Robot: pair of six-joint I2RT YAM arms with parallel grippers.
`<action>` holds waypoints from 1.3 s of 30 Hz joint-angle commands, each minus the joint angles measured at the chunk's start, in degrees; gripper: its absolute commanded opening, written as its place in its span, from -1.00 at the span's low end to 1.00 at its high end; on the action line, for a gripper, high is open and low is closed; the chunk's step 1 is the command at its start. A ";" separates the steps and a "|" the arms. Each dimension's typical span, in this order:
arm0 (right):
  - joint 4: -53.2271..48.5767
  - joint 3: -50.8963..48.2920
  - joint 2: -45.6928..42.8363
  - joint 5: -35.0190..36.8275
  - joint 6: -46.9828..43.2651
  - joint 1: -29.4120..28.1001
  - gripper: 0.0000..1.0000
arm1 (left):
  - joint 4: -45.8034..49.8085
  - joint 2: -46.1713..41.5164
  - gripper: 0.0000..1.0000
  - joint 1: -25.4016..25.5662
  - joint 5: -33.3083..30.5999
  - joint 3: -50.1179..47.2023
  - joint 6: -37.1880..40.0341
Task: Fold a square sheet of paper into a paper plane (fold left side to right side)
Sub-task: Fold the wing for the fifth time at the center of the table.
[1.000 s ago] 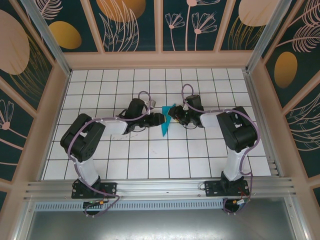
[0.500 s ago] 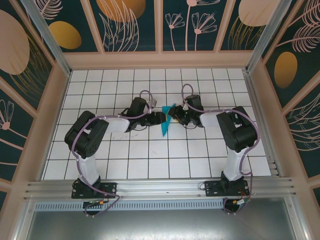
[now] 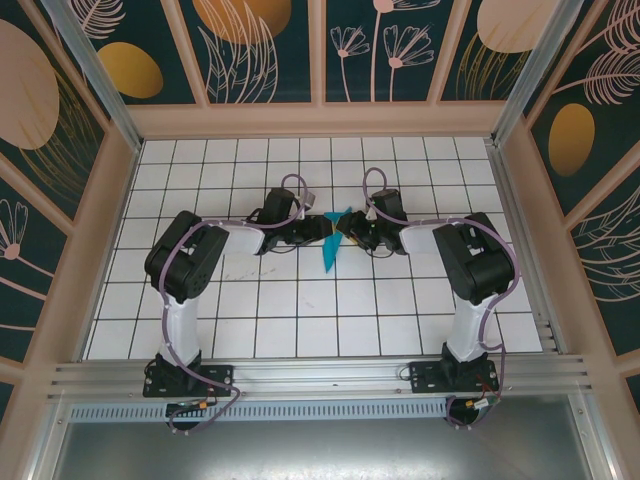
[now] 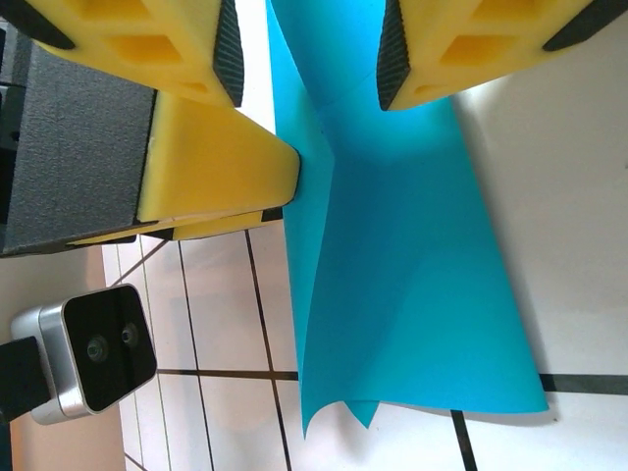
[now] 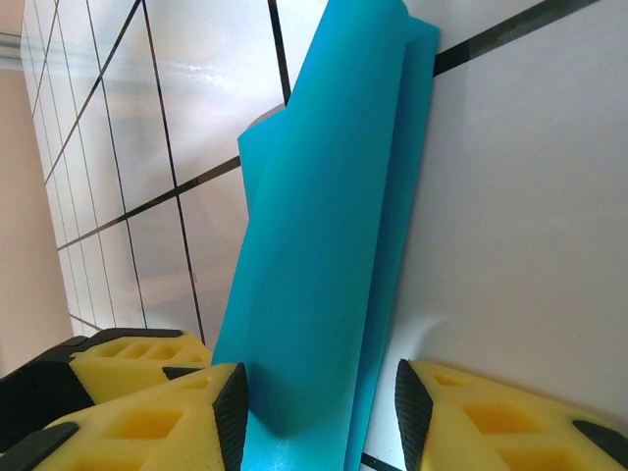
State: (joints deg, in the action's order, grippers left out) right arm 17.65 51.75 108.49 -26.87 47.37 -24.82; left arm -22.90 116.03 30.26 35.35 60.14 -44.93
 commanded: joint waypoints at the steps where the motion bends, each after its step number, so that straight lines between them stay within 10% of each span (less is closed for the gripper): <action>1: -0.95 -0.02 4.99 1.47 -1.42 -2.15 -0.04 | -2.36 2.15 -0.18 0.08 1.09 1.91 -0.87; 23: -1.21 0.55 4.88 1.29 -2.02 -2.32 -0.04 | -5.94 4.03 -0.99 -0.06 1.91 2.33 -1.76; 39: 2.35 0.69 -1.40 -0.36 -3.40 1.06 0.19 | -4.79 1.99 -1.00 -1.28 -0.24 0.33 0.83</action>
State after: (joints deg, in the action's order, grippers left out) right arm 17.10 52.97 108.25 -27.31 45.32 -24.73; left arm -27.20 119.74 29.65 35.64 61.23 -45.84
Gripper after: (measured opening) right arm 0.576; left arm 0.066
